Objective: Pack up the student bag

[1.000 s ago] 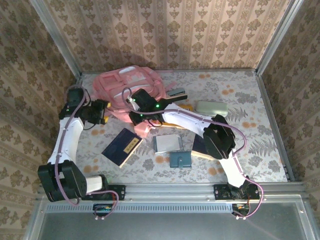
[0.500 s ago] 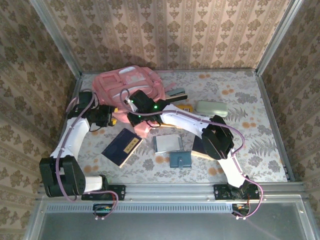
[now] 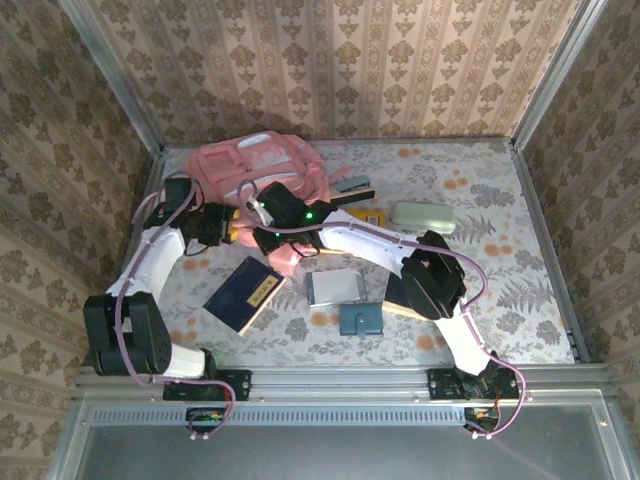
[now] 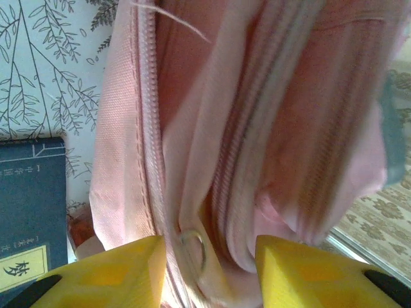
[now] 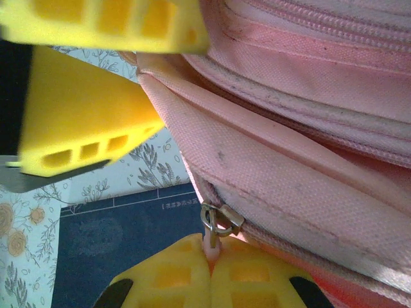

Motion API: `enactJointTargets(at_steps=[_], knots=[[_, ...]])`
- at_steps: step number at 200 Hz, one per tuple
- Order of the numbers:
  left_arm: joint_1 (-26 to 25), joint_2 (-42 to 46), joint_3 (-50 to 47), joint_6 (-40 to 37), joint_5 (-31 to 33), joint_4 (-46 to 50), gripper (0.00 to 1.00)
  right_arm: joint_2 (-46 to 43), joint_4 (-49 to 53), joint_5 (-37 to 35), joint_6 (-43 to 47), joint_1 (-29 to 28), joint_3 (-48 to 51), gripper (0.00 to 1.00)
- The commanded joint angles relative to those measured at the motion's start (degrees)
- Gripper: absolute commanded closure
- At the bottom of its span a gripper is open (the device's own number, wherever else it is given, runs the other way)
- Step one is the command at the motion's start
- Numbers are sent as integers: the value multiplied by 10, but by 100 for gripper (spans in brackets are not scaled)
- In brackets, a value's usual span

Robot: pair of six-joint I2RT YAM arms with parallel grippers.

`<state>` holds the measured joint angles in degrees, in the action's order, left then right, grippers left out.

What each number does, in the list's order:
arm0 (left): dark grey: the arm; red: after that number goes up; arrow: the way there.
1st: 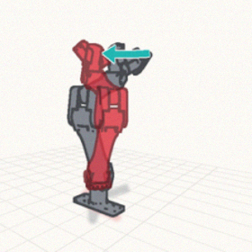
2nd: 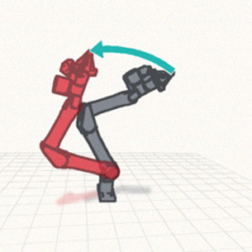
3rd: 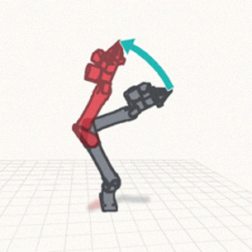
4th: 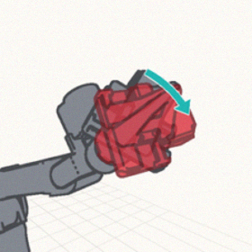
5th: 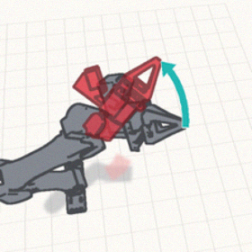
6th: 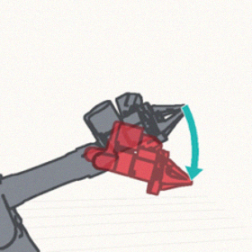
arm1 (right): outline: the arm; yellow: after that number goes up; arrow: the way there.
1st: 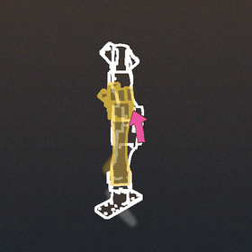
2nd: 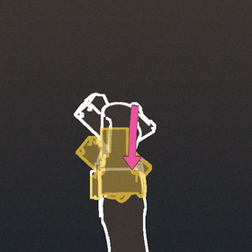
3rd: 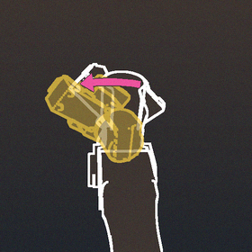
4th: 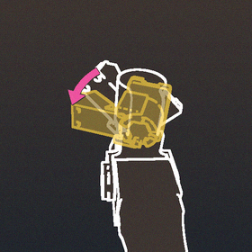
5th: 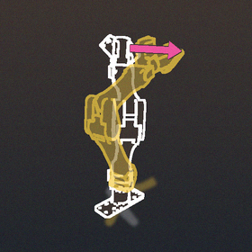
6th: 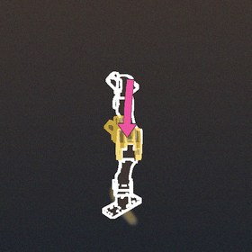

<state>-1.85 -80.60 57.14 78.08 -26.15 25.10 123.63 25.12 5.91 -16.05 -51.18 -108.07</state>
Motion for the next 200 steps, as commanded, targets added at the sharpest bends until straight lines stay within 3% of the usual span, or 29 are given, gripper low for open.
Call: enactJointTargets(at_steps=[1, 19, 48, 142, 200], knots=[[-9, -16, 17, 3, -10, -7, 57, -2, 1, -5, 16, -7, -27, 100], [-10, -24, 22, 2, -8, -4, 64, -2, 3, -8, 19, -7, -27, 100], [6, -28, 48, -14, -1, 10, 100, -4, 15, -19, 25, -6, -23, 100], [78, -20, 100, -57, -14, 44, 100, -61, -1, -20, 29, 37, 75, 100], [90, -14, 97, -68, -13, 46, 100, -84, 19, 46, 36, 96, 107, 100]])
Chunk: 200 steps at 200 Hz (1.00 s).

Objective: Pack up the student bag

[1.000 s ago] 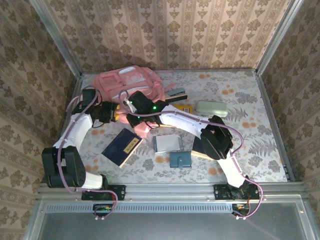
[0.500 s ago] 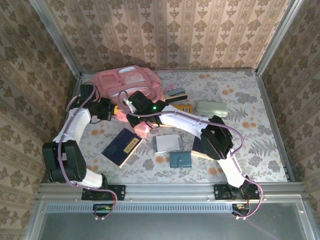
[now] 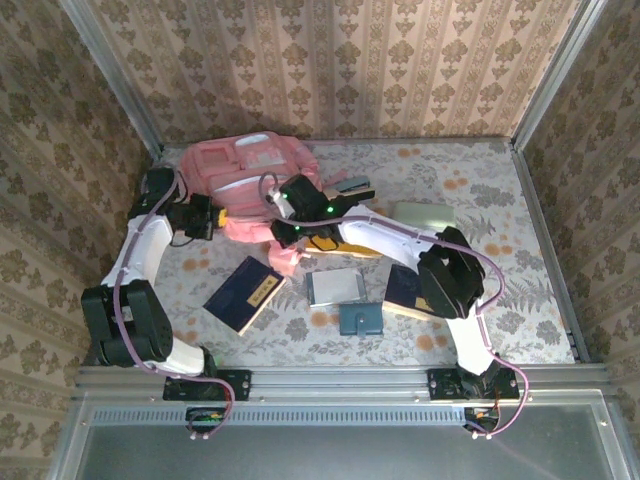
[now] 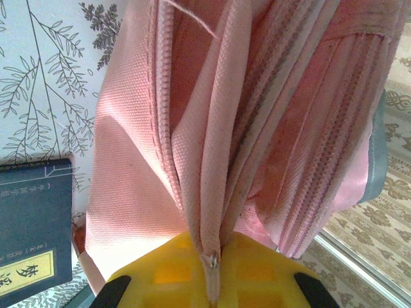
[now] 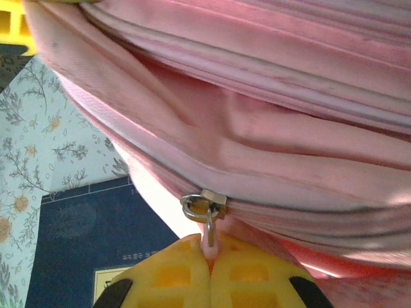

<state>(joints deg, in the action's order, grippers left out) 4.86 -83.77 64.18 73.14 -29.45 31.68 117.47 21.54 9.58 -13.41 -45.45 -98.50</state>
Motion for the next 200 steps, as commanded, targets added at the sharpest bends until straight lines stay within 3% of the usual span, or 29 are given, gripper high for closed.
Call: enactJointTargets(at_steps=[1, 37, 86, 131, 161, 184, 200], knots=[[22, 18, 27, -18, 20, -20, 100, -22, 56, 11, 10, 39, 12, 100], [27, 17, 34, -26, 26, -16, 100, -19, 66, 25, 12, 72, 23, 100], [29, 16, 42, -37, 27, -10, 100, -18, -1, 34, -20, 124, 83, 100], [29, 12, 49, -56, 36, -8, 100, -4, 2, 38, 0, 130, 50, 100], [8, -26, 115, -128, 38, -1, 100, -28, 15, 63, 18, 115, 27, 100], [-31, -78, 205, -213, 37, 43, 79, -62, 13, 33, 27, 82, 32, 100], [-39, -104, 239, -227, 39, 70, 64, -80, -3, 20, 15, 58, 43, 100]])
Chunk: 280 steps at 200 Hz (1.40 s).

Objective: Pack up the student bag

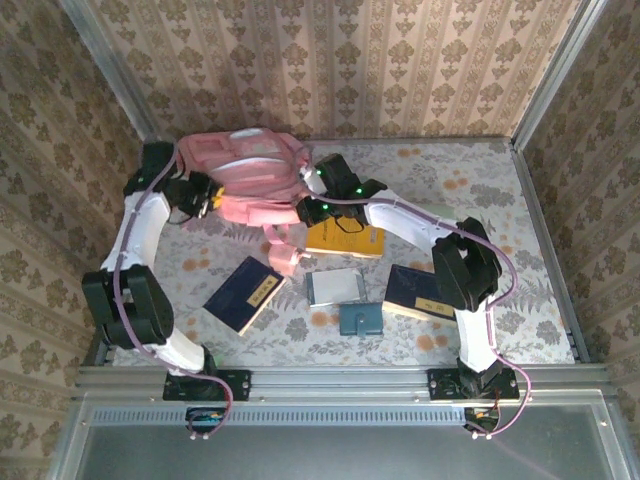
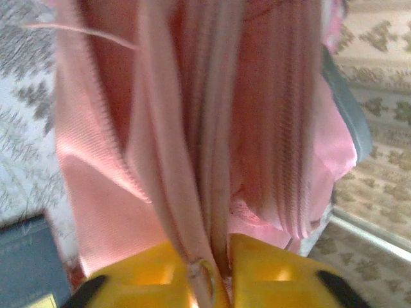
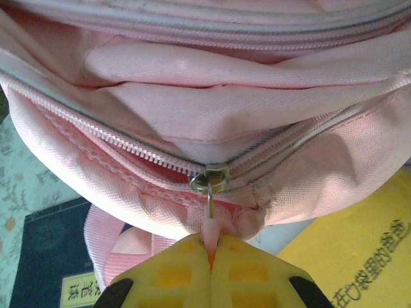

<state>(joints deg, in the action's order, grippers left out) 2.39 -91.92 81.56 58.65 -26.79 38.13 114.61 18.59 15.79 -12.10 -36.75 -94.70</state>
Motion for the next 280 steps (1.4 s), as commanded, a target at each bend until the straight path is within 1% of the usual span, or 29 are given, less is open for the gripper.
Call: enactJointTargets(at_steps=[1, 16, 35, 60, 78, 100, 125, 155, 185, 205, 235, 248, 280], knots=[[-14, -24, 66, -81, 12, 7, 63, -51, 26, -43, 0, -31, 6, 100], [-3, -33, 78, -79, 13, 24, 53, -51, 2, -61, -29, -58, 17, 100], [20, -21, 79, -70, 22, 57, 46, -19, 5, -80, -60, -94, -8, 100], [45, 30, 37, -30, 27, 81, 45, 47, 16, -85, -97, -128, -73, 100], [50, 73, -3, 1, 35, 105, 45, 89, 31, -99, -107, -149, -128, 100], [52, 129, -61, 26, 36, 116, 44, 122, 47, -116, -118, -160, -182, 100], [48, 181, -122, 49, 19, 106, 45, 134, 42, -114, -130, -162, -197, 100], [34, 210, -155, 71, 7, 101, 45, 138, 37, -113, -132, -166, -199, 100], [28, 210, -192, 97, -15, 79, 49, 136, 38, -117, -130, -170, -198, 100], [24, 206, -202, 94, -16, 73, 53, 135, 38, -117, -130, -171, -197, 100], [21, 195, -224, 102, -23, 50, 53, 135, 35, -117, -130, -173, -192, 100], [21, 187, -237, 105, -32, 9, 52, 135, 31, -113, -131, -174, -190, 100], [24, 131, -225, 101, -50, -35, 50, 135, 28, -106, -126, -177, -189, 100]])
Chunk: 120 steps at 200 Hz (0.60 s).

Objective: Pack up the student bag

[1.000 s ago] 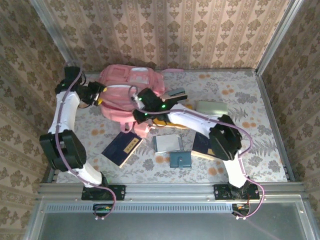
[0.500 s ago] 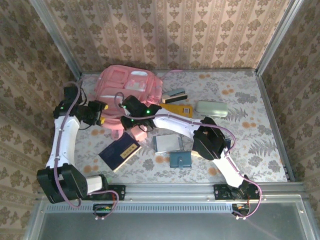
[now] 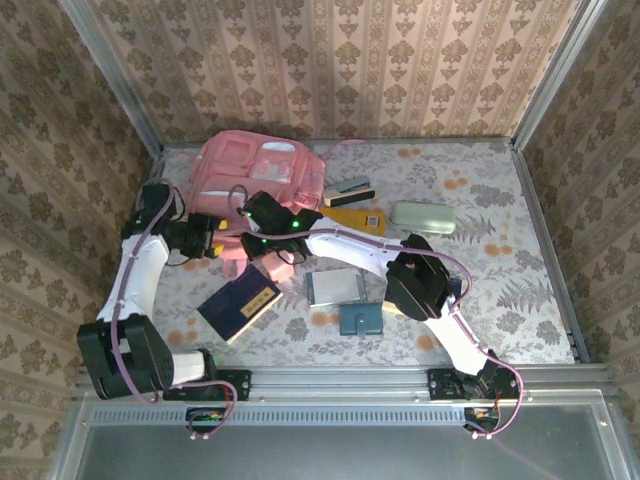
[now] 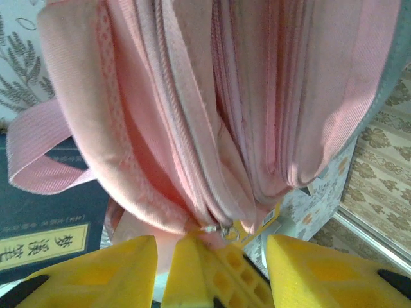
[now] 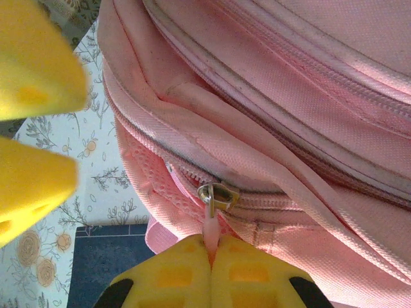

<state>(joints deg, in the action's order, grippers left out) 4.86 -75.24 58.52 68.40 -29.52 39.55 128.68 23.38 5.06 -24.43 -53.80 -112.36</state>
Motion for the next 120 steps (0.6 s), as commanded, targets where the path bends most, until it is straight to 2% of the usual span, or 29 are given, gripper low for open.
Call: enactJointTargets(at_steps=[1, 29, 54, 99, 116, 120], knots=[[-1, -38, 6, 3, -23, -51, 50, -6, -20, 1, -3, -6, -13, 100], [0, -77, 11, 6, -34, -104, 52, -5, -21, 12, 0, -6, -13, 100], [-3, -97, 21, 3, -38, -128, 60, 0, -15, 22, 5, -8, -18, 100], [-6, -81, 26, 7, -40, -134, 84, 0, -8, 6, 14, -9, -14, 100], [-7, -75, 24, 10, -41, -131, 100, 0, -7, -1, 17, -9, -14, 100], [-6, -73, 23, 11, -42, -131, 100, 1, -7, -2, 18, -9, -14, 100]])
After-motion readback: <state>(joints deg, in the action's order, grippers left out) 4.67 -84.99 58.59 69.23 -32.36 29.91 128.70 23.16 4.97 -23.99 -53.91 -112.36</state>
